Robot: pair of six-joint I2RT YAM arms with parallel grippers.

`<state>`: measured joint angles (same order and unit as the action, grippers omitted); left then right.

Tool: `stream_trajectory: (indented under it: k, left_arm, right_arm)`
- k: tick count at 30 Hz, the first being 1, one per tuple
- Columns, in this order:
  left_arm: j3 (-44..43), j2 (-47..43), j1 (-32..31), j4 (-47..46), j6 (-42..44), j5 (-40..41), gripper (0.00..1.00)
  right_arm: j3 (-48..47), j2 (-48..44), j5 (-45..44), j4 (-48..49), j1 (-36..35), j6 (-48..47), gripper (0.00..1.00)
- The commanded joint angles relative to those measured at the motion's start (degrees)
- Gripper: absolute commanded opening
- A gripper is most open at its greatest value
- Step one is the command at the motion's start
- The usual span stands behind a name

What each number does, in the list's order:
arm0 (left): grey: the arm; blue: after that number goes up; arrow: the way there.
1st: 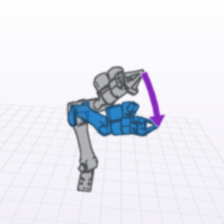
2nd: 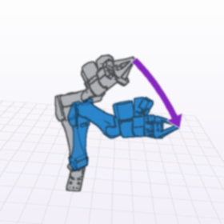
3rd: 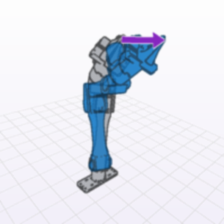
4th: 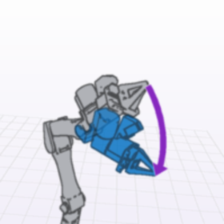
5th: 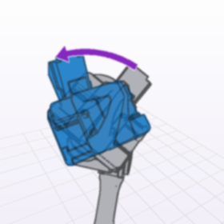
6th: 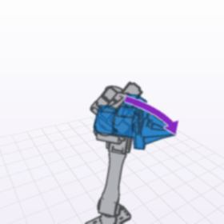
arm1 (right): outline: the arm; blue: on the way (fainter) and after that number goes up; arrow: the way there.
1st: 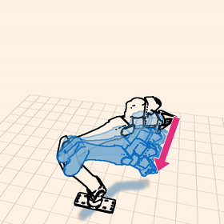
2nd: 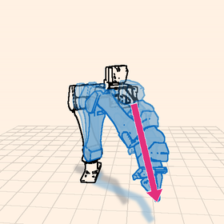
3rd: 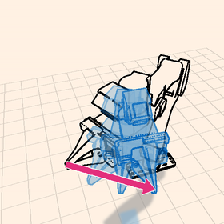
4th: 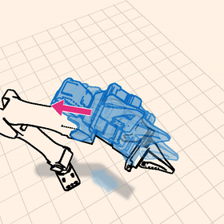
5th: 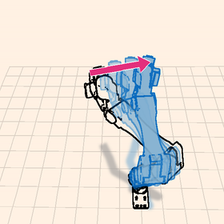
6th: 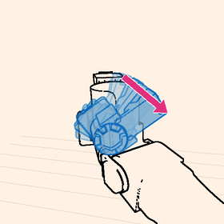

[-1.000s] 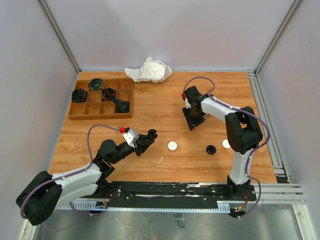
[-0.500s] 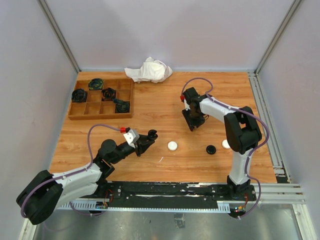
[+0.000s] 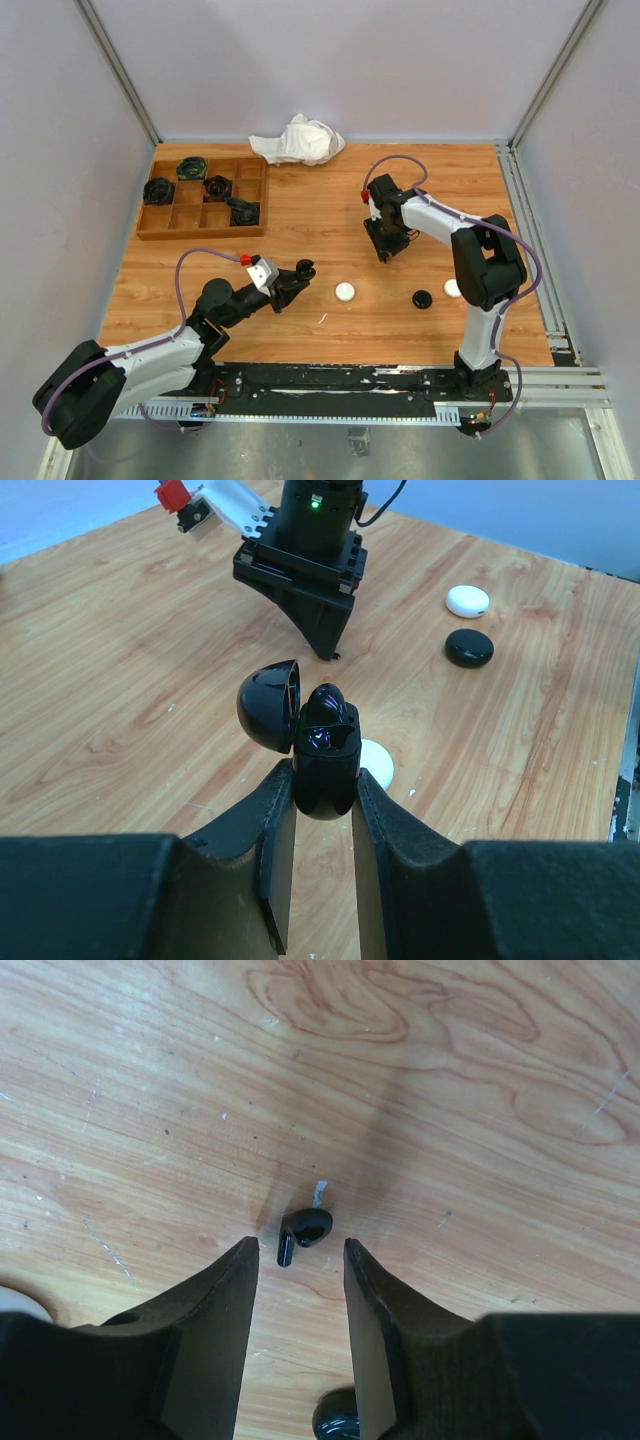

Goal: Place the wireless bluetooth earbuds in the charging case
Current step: Pick up the earbud from the center of the board.

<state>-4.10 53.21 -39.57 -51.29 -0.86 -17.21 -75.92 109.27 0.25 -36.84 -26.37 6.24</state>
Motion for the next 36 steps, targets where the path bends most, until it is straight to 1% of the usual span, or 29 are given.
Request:
stream_trajectory:
  k: [1, 13, 36]
  left_arm:
    - [-1.35, 0.05, -0.33, -2.02, 0.16, -0.35, 0.0]
    - [-1.29, -0.34, -0.33, -1.9, -0.01, -0.45, 0.0]
    - [-0.87, -0.63, -0.33, -2.96, -0.57, -0.35, 0.0]
  right_arm:
    - [-1.03, -0.26, 0.85, 0.63, 0.28, 2.62, 0.41]
    - [-1.13, 1.8, 0.24, 0.57, 1.23, 5.31, 0.34]
    - [0.56, 4.0, 1.41, 3.61, 2.29, 4.88, 0.3]
